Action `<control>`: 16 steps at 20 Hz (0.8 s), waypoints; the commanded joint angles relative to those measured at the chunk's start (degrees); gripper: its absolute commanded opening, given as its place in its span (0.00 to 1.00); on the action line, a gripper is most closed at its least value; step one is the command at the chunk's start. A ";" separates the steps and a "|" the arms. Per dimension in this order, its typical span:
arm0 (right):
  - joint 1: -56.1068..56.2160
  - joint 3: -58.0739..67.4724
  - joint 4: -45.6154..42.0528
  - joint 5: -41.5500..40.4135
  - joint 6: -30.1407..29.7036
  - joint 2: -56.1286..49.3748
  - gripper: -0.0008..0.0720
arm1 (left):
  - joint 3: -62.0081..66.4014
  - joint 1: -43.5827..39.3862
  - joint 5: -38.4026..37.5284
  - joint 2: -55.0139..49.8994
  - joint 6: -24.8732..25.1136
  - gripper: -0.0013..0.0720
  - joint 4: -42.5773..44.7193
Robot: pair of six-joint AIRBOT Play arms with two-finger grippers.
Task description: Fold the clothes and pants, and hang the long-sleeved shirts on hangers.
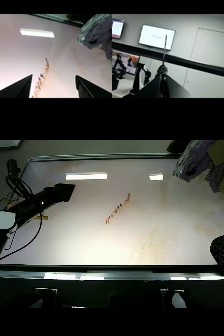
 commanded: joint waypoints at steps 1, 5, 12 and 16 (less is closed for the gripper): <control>-6.78 2.08 2.12 -0.28 3.08 -1.92 0.04 | -0.02 0.00 0.04 -0.42 0.04 0.80 0.00; -15.47 1.99 20.26 -1.46 -1.62 -2.91 0.05 | -0.02 0.00 0.07 -0.44 0.04 0.80 0.00; -13.84 2.01 30.10 -1.70 -7.39 -0.37 0.50 | -0.02 0.00 0.07 -0.39 0.02 0.80 -0.02; -13.84 2.01 42.75 -7.96 -1.68 5.90 0.62 | -0.02 0.04 0.04 -0.42 0.02 0.80 0.00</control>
